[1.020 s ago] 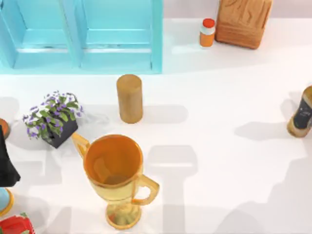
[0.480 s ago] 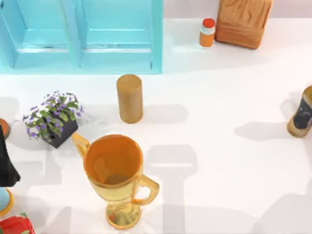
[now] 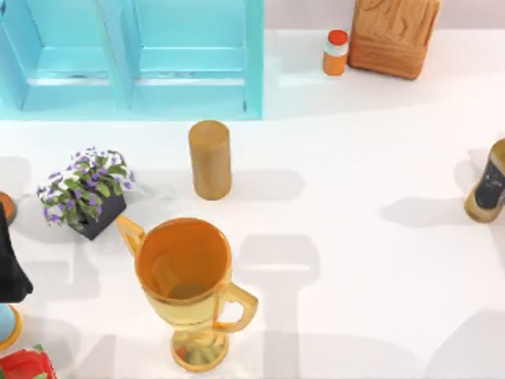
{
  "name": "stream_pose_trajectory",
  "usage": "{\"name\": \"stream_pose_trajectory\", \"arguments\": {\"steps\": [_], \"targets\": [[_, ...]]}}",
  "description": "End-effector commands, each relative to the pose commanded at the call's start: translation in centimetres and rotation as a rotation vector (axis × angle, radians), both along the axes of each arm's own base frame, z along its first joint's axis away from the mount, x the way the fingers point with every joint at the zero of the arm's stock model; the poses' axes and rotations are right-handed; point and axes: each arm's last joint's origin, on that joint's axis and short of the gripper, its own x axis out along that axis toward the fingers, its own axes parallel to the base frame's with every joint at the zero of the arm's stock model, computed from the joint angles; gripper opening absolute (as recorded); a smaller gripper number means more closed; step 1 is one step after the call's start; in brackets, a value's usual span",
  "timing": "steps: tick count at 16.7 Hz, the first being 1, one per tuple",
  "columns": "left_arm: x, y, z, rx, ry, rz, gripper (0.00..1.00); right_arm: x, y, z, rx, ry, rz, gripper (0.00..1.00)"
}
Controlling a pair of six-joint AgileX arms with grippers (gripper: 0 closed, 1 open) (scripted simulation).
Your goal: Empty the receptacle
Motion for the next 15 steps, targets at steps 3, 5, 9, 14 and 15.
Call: {"name": "stream_pose_trajectory", "arguments": {"steps": [3,5,9,14,15], "targets": [[0.0,0.0,0.0,0.0,0.0,0.0,1.0,0.0,0.0,0.0,0.0,0.0,0.0,0.77],[0.0,0.0,0.0,0.0,0.0,0.0,1.0,0.0,0.0,0.0,0.0,0.0,0.0,0.62],[0.0,0.0,0.0,0.0,0.0,0.0,1.0,0.0,0.0,0.0,0.0,0.0,0.0,0.32],[0.0,0.0,0.0,0.0,0.0,0.0,1.0,0.0,0.0,0.0,0.0,0.0,0.0,0.0],[0.0,0.0,0.0,0.0,0.0,0.0,1.0,0.0,0.0,0.0,0.0,0.0,0.0,0.0]]}}
